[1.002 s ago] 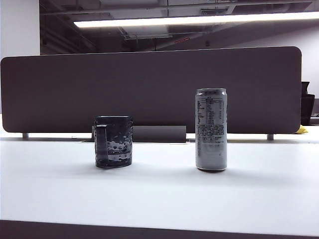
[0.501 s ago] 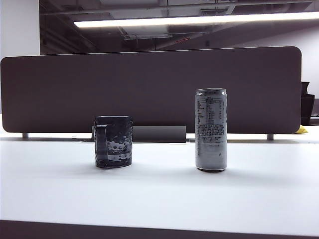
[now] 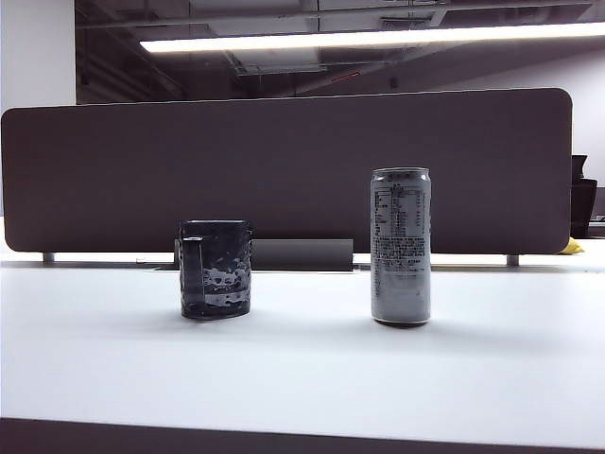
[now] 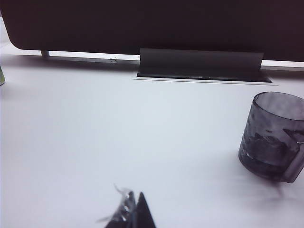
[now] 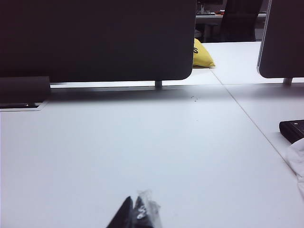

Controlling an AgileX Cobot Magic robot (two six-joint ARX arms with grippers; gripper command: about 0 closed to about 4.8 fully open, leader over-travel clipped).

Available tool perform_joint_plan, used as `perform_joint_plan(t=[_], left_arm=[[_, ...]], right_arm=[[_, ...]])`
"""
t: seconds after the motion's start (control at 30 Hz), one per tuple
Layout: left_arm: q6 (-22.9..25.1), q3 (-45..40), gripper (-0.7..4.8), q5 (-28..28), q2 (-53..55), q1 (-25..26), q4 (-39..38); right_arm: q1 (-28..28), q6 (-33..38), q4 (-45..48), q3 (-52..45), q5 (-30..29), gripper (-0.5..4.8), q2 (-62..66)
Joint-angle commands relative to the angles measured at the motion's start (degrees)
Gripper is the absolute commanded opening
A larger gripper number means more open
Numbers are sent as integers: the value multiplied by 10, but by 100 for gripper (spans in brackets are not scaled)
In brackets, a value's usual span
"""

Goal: Pick up the metal can, pour some water into the cup, then place the can back on the table.

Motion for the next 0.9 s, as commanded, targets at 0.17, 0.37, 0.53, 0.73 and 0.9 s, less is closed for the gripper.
perform_joint_plan(t=[0.17, 0.37, 0.53, 0.73, 0.9], left_arm=[[-2, 0, -5, 2, 0, -2, 3], [-2, 0, -5, -2, 0, -42, 3], [-2, 0, -5, -1, 0, -123, 3], [-2, 0, -5, 3, 0, -189, 3], [-2, 0, -5, 3, 0, -200, 3]], right_arm=[[1, 2, 9, -1, -2, 13, -1], [1, 2, 9, -1, -12, 14, -1], [1, 105, 10, -1, -74, 14, -1], [5, 222, 33, -1, -331, 35, 0], [56, 235, 82, -1, -345, 303, -1]])
